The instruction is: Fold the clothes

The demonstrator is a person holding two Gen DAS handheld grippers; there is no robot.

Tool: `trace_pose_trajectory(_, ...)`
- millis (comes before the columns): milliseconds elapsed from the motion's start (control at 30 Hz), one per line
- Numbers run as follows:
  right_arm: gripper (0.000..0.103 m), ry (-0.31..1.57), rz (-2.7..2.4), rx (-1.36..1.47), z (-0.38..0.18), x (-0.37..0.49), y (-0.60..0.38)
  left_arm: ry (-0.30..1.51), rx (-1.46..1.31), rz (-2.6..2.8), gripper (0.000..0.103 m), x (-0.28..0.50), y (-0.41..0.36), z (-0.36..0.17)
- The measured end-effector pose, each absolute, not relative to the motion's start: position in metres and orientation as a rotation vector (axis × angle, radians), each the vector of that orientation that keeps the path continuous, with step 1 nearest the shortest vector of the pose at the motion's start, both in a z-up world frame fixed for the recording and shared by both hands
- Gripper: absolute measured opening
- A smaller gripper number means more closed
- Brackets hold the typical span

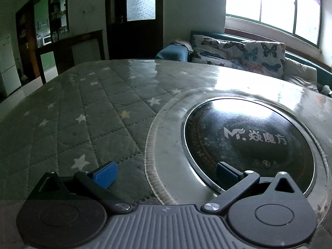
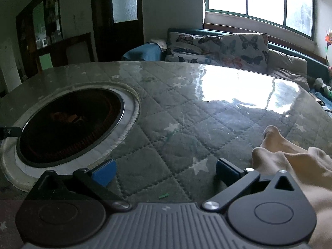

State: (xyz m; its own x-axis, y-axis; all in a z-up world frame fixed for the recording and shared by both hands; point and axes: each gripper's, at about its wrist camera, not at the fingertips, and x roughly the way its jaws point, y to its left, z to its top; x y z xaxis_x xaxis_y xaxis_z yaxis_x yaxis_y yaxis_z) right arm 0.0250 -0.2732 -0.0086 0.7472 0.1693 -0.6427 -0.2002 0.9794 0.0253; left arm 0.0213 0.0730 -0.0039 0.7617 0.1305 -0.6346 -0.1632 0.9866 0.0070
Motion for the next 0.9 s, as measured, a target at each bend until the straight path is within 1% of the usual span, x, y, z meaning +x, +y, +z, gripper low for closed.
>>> trace_pose_trajectory(200,0.103,0.704,0.2,-0.064,-0.01,0.0256,-0.2687,0.7,-0.014,0.172,0.103,0.0264,0.0686,-0.0066)
trace_pose_trajectory(900,0.103,0.705,0.197,-0.076,-0.0108,0.0296,-0.2661,0.698,-0.035,0.219,0.103,0.0259,0.0733,-0.0085)
